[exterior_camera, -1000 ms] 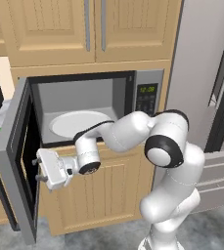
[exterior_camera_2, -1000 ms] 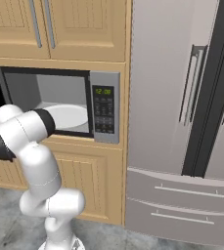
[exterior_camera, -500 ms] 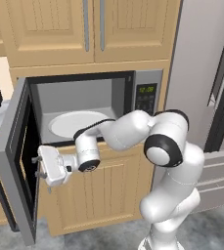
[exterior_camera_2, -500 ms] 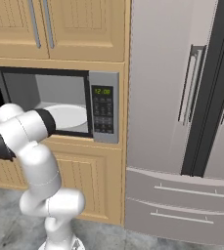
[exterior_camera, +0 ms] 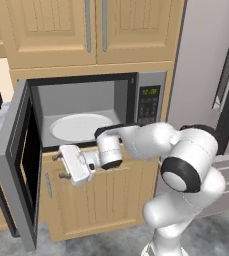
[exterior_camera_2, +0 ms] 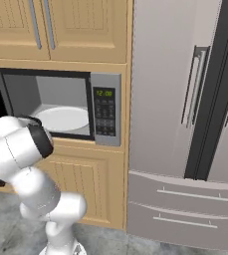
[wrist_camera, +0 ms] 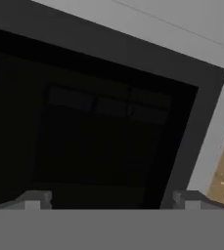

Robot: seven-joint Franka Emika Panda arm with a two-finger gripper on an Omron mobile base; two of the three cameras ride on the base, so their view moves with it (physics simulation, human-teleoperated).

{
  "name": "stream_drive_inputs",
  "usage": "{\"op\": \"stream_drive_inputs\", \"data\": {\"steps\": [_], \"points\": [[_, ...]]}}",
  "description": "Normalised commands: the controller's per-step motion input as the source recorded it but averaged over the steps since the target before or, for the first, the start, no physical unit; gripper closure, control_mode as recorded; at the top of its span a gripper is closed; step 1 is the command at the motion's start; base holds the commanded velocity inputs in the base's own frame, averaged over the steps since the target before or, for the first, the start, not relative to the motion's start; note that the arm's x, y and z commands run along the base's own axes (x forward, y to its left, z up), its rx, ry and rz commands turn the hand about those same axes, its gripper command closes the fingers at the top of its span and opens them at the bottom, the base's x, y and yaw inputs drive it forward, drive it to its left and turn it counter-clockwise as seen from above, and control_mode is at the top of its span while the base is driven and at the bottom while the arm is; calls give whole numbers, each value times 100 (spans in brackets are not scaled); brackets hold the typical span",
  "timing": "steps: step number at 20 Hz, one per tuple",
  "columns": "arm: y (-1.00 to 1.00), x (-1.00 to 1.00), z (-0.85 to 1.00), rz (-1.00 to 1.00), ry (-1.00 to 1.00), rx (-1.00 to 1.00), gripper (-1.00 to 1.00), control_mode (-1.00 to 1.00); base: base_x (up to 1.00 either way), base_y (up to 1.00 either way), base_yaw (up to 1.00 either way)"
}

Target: Place the sponge inside the microwave to prepare for sanitizing.

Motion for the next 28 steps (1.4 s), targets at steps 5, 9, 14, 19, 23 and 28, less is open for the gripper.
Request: {"op": "stream_drive_inputs", "data": {"steps": [5,9,14,19,23,28], "points": [[-92,10,21,0,-5,-27,-100,-100,0,0,0],[-95,38,9,0,-22,-31,-100,-100,0,0,0],[-98,67,0,21,-9,-38,-100,-100,0,0,0],[-83,43,0,48,-16,-50,-100,-100,0,0,0],[-37,14,0,65,-10,-61,-100,-100,0,0,0],[-9,-11,0,81,-22,-58,-100,-100,0,0,0]]}}
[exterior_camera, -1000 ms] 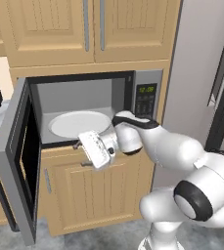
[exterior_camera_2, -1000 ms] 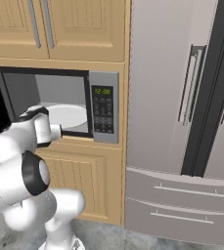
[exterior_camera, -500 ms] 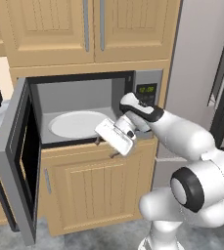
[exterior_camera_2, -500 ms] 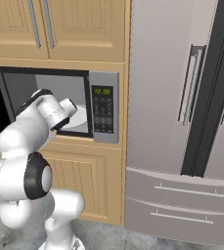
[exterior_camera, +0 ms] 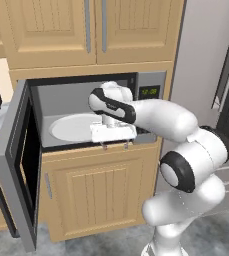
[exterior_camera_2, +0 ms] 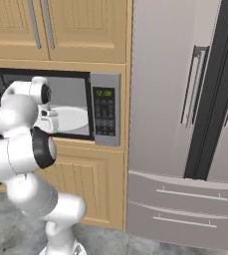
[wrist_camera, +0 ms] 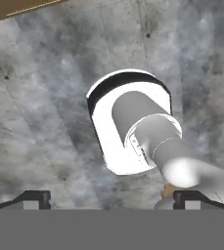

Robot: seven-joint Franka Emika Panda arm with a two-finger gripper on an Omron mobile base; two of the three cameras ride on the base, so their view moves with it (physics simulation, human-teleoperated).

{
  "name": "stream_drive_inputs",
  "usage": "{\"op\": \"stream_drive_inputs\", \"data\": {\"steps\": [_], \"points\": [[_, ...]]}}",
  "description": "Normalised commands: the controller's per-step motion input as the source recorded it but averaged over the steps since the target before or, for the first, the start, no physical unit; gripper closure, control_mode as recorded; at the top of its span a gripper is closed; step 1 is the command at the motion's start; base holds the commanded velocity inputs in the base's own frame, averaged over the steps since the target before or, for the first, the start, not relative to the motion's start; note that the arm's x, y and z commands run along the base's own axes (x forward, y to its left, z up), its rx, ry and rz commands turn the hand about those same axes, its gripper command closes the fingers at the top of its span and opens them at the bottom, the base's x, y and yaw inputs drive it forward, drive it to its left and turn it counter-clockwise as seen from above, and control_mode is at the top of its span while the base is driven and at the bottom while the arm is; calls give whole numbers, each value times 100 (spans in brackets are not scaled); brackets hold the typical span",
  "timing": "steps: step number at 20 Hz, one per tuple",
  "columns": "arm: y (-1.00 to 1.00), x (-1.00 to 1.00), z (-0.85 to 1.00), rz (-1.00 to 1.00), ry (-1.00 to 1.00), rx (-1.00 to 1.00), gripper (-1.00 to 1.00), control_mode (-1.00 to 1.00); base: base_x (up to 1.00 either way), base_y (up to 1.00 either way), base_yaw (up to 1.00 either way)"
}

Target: Place the sponge inside the microwave to prepare for sanitizing.

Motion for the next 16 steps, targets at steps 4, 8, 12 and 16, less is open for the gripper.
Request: {"op": "stream_drive_inputs", "data": {"steps": [4,8,12,16], "points": [[-68,-64,-1,69,-46,-36,-100,-100,0,0,0],[-100,-99,-6,52,-56,-10,-100,-100,0,0,0],[-91,-88,5,29,-38,13,-100,-100,0,0,0],[-52,-32,32,0,-17,30,-100,-100,0,0,0]]}}
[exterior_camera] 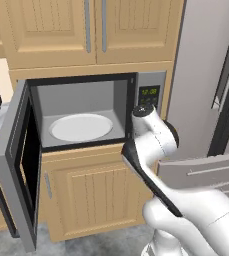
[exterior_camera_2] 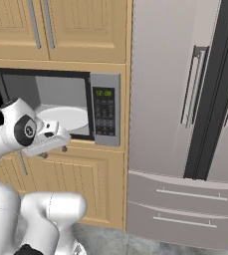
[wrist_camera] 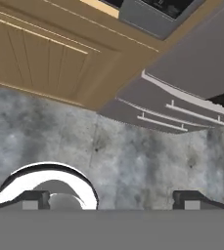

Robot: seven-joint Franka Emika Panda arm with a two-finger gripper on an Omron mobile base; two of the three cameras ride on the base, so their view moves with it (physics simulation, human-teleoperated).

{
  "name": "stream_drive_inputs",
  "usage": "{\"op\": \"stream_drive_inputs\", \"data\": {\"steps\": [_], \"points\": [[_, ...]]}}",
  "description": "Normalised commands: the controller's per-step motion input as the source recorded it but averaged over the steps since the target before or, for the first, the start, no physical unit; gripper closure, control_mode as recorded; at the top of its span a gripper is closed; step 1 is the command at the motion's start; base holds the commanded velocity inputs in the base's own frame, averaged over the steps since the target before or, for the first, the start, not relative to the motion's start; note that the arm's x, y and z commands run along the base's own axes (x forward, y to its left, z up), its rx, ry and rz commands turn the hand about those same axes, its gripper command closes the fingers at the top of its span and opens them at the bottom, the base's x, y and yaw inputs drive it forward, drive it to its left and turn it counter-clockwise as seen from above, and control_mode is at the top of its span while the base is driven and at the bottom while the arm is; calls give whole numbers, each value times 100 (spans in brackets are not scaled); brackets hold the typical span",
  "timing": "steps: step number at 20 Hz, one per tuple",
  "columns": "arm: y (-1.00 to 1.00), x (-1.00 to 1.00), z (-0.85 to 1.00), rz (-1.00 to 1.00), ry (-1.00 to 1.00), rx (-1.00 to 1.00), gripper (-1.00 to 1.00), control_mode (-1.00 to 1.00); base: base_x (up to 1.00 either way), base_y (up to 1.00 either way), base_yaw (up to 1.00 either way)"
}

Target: Place the sponge inside the microwave to prepare for sanitizing.

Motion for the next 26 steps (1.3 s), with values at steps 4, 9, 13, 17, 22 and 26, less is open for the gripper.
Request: {"op": "stream_drive_inputs", "data": {"steps": [4,9,13,17,22,26], "points": [[-10,-11,20,-18,1,36,-100,-100,0,0,0],[0,0,37,-5,0,33,-100,-100,0,0,0],[-4,-5,53,0,3,25,-100,-100,0,0,0],[-1,0,1,2,0,1,-100,-100,0,0,0],[-17,-16,1,-1,3,-3,-100,-100,0,0,0],[-1,-55,19,-2,11,-3,-100,-100,0,0,0]]}}
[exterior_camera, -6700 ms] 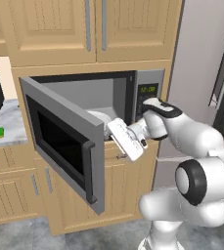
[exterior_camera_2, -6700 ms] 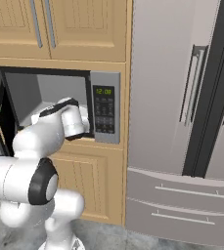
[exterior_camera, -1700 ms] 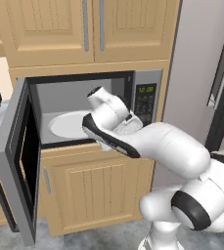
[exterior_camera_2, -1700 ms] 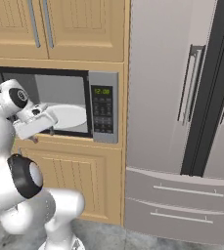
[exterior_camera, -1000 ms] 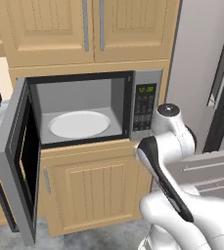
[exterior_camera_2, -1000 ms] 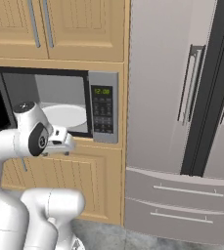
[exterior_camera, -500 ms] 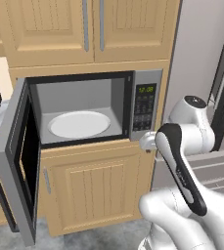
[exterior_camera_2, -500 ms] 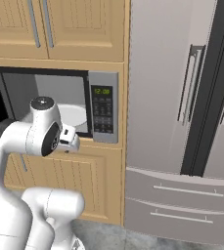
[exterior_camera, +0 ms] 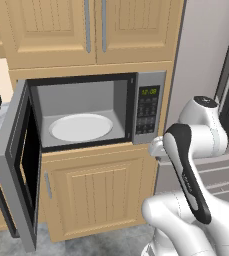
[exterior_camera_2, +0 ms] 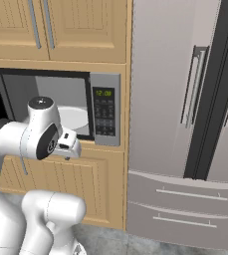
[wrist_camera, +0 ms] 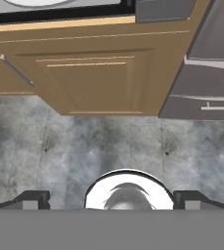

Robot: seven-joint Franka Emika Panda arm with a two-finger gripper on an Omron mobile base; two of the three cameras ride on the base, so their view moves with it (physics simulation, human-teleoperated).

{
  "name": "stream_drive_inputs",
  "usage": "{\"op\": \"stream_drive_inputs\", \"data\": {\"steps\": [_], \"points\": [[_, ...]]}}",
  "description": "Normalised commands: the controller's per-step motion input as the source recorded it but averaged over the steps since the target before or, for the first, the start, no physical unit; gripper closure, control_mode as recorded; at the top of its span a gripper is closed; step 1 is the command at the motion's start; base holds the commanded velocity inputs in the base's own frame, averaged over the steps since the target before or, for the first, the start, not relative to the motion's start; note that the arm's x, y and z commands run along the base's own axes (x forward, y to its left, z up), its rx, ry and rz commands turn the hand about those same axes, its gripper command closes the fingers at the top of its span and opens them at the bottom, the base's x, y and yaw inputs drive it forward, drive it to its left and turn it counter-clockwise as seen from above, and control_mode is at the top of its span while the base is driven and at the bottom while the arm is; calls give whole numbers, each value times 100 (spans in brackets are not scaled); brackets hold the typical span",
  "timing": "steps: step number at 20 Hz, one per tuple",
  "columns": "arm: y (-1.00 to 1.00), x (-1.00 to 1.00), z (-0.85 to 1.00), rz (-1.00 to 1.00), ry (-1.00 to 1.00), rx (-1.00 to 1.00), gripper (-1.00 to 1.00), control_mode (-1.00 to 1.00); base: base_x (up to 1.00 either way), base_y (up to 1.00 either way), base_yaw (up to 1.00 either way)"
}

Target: Place the sponge inside the microwave to prepare for sanitizing.

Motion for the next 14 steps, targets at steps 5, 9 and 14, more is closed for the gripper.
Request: {"op": "stream_drive_inputs", "data": {"steps": [5,9,14], "points": [[0,-54,18,-2,14,0,-100,-100,0,0,0],[0,-2,0,0,0,0,-100,-100,0,0,0],[0,0,0,0,0,0,-100,-100,0,0,0]]}}
